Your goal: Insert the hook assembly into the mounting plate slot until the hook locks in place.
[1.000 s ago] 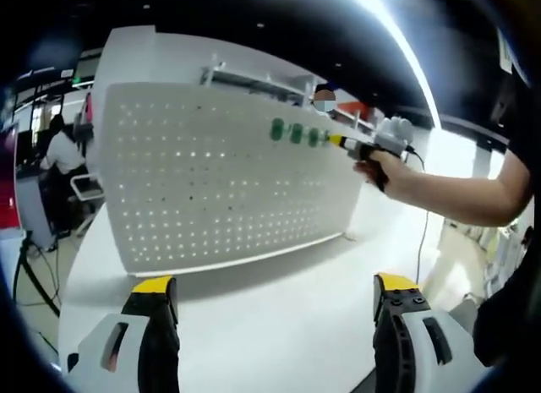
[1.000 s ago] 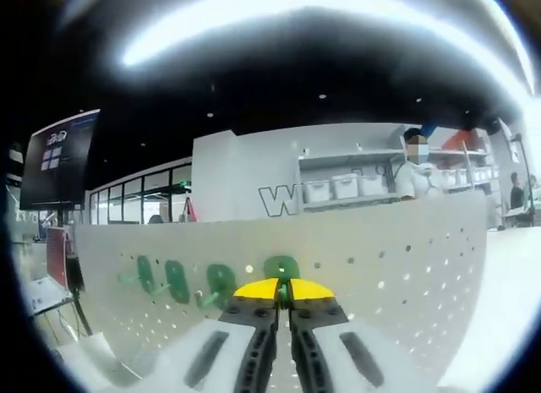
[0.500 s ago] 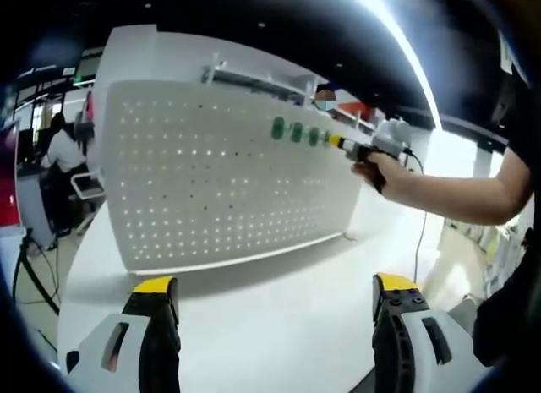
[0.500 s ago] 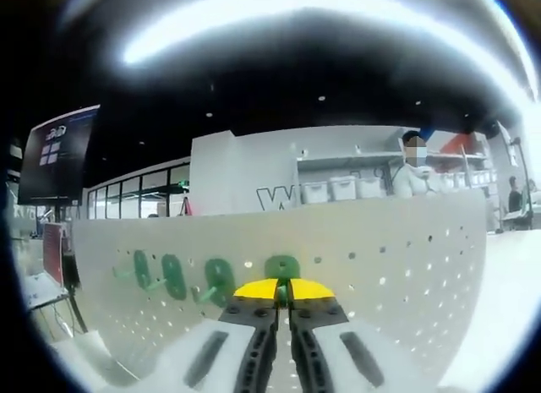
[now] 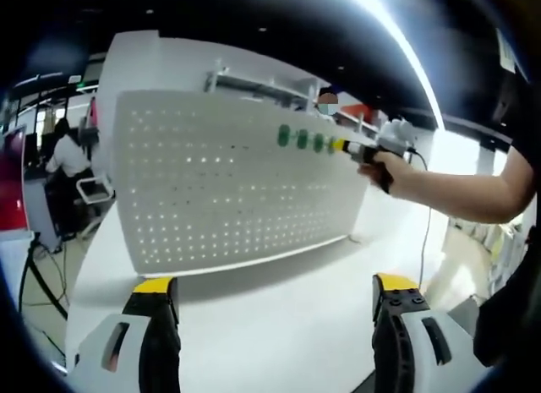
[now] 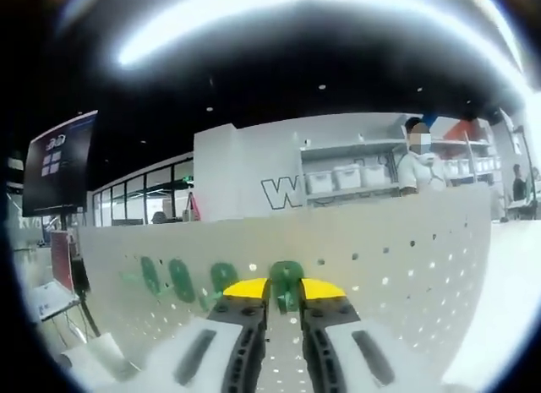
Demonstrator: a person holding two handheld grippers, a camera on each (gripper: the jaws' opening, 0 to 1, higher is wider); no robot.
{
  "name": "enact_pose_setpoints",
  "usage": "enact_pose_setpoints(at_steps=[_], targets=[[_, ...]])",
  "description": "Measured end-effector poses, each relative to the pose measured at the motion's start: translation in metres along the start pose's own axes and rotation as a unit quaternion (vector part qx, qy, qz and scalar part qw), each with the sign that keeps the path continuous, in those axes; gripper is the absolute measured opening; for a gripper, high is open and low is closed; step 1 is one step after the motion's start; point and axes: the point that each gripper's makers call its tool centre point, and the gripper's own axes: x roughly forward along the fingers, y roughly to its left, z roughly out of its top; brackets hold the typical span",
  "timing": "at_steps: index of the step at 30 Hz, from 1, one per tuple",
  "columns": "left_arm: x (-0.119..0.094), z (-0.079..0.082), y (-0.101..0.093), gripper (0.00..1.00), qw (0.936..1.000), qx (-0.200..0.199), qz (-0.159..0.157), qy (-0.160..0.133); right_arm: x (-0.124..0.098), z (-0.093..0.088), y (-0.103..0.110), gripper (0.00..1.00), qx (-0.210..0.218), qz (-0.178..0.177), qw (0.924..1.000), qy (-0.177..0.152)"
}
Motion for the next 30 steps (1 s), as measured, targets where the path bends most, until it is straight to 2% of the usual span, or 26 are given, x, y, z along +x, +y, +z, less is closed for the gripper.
enact_pose_setpoints(at_steps=[3,8,11,16,18,20,22,27,30], targets=[[-0.003,0.001,0.003,0.97,1.0000,-0.002,0.005,-0.002,-0.004,0.012,0.003,0.17,0.003,0.002,0.9999,-0.012],[-0.006,0.003,0.002,0.98,1.0000,-0.002,0.008,-0.005,-0.010,0.028,0.006,0.28,-0.003,0.016,0.9996,-0.023],[-0.007,0.006,0.001,0.98,1.0000,0.001,0.007,-0.007,-0.015,0.032,0.016,0.36,0.006,0.042,0.9989,-0.020],[-0.007,0.007,-0.001,0.99,1.0000,0.002,0.006,-0.008,-0.029,0.033,0.029,0.52,-0.019,0.065,0.9976,-0.008],[-0.008,0.007,-0.001,0.99,1.0000,0.001,0.006,-0.007,-0.037,0.029,0.030,0.55,-0.021,0.070,0.9973,0.004],[-0.009,0.007,-0.001,0.99,1.0000,0.001,0.006,-0.008,-0.043,0.024,0.032,0.52,-0.024,0.079,0.9965,0.013],[-0.010,0.006,-0.001,0.99,1.0000,0.001,0.006,-0.008,-0.051,0.019,0.032,0.54,-0.028,0.079,0.9963,0.022],[-0.013,0.004,-0.001,1.00,0.9999,0.000,0.008,-0.007,-0.066,0.000,0.030,0.68,-0.030,0.074,0.9958,0.045],[-0.013,0.003,-0.001,1.00,0.9999,0.000,0.009,-0.006,-0.077,-0.019,0.031,0.79,-0.021,0.079,0.9940,0.072]])
